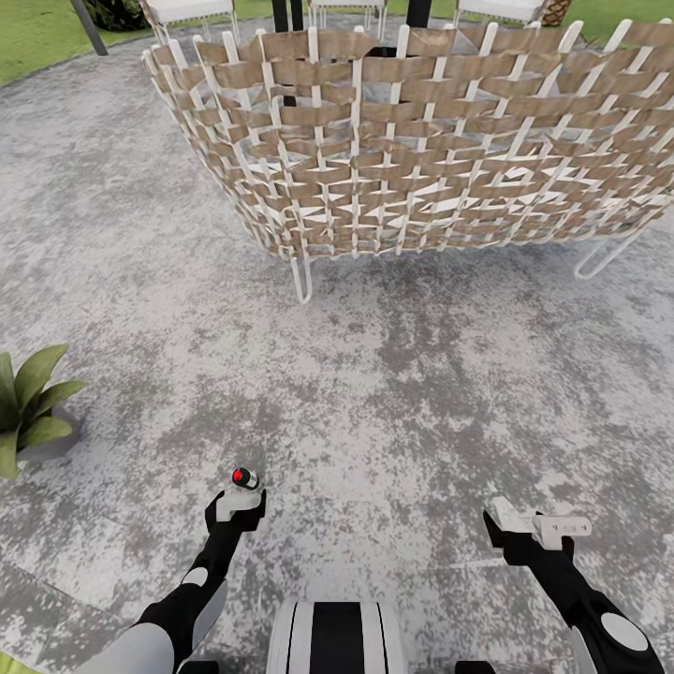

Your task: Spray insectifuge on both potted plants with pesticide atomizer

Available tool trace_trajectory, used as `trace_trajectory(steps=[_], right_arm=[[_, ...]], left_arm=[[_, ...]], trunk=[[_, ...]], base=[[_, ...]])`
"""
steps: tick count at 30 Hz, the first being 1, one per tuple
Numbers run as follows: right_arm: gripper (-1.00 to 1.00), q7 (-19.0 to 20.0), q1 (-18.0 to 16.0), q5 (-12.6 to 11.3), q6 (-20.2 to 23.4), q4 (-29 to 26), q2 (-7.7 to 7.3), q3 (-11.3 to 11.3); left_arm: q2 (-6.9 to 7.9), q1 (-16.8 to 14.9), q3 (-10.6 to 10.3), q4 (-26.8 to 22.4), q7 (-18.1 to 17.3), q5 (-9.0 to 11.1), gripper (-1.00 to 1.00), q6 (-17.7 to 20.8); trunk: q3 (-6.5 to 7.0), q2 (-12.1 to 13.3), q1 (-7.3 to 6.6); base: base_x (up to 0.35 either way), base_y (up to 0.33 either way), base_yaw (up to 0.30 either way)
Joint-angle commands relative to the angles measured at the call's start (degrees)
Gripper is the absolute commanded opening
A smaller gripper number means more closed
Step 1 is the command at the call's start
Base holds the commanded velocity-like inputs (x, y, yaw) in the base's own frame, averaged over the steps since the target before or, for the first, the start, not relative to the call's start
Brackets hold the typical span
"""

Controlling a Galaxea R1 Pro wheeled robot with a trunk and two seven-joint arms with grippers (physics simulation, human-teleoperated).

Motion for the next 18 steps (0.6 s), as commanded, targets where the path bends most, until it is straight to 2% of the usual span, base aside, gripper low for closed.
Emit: trace_trajectory(steps=[1, 4, 18], right_arm=[[1.0, 0.34, -0.02, 0.0, 0.32, -0.08, 0.01, -0.1], [1.0, 0.34, -0.02, 0.0, 0.32, -0.08, 0.01, -0.1], [1.0, 0.35, -0.02, 0.0, 0.32, -0.08, 0.01, -0.1]], left_arm=[[0.0, -0.03, -0.14, 0.05, -0.03, 0.35, 1.0, -0.19], [0.0, -0.03, -0.13, 0.05, -0.03, 0.31, 1.0, -0.21], [0.0, -0.03, -0.2, 0.05, -0.03, 0.39, 1.0, -0.21]], trunk=[[-0.03, -0.01, 0.01], [-0.03, -0.01, 0.01], [-0.03, -0.01, 0.01]], base=[[0.226, 0.0, 0.0], [0.168, 0.0, 0.0], [0.036, 0.017, 0.0]])
